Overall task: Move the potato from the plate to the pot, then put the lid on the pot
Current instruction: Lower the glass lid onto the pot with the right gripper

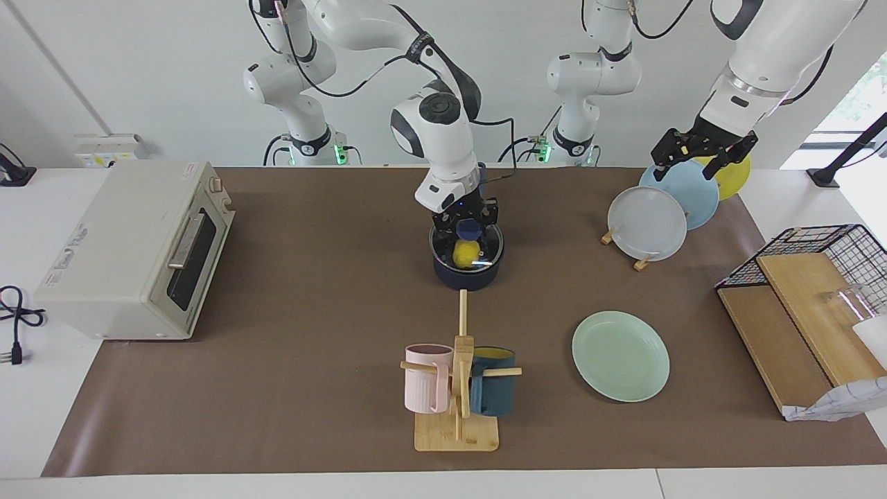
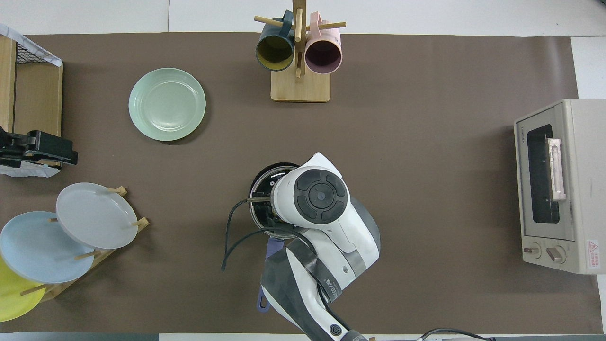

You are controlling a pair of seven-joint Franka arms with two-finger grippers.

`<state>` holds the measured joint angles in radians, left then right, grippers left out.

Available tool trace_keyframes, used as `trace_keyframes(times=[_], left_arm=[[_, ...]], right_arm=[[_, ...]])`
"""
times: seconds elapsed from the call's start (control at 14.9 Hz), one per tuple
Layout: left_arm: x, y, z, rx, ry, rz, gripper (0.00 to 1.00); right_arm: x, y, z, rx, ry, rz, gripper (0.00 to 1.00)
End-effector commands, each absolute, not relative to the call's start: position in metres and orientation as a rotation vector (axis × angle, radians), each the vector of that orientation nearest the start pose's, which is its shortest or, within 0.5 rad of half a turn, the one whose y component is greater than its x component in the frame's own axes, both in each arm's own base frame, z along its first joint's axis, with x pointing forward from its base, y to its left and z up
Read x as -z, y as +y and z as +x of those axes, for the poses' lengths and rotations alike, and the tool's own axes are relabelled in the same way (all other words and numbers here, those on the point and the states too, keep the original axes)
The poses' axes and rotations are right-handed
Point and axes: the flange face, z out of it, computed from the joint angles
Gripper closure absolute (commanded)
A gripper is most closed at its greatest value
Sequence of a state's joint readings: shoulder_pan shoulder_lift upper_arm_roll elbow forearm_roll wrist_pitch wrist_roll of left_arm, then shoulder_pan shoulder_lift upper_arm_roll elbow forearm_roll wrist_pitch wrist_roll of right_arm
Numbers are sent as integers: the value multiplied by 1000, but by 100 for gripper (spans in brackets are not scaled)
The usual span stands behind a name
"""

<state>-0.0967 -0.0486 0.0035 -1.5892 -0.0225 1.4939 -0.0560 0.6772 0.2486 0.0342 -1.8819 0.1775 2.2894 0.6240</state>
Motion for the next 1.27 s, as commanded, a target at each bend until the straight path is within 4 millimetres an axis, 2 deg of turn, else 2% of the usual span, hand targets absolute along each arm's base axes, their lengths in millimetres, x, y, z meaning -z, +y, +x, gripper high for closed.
trace_keyframes(times=[0.0,0.6,1.0,1.07,1.21], left_arm=[[-639,-48,527,-46,61,-3144,0],[-635,-54,525,-58,70,-3143,0],[-636,-59,525,-56,80,-3143,0],[-636,-59,525,-56,80,-3143,0],[-635,-59,525,-58,82,-3142,0]], right_arm=[[-407,418,484,76,16,-2899,59],[-397,426,477,95,-59,-2911,59],[-388,422,473,121,-81,-2913,58],[-388,421,472,121,-86,-2915,57],[-387,420,473,122,-97,-2917,47]])
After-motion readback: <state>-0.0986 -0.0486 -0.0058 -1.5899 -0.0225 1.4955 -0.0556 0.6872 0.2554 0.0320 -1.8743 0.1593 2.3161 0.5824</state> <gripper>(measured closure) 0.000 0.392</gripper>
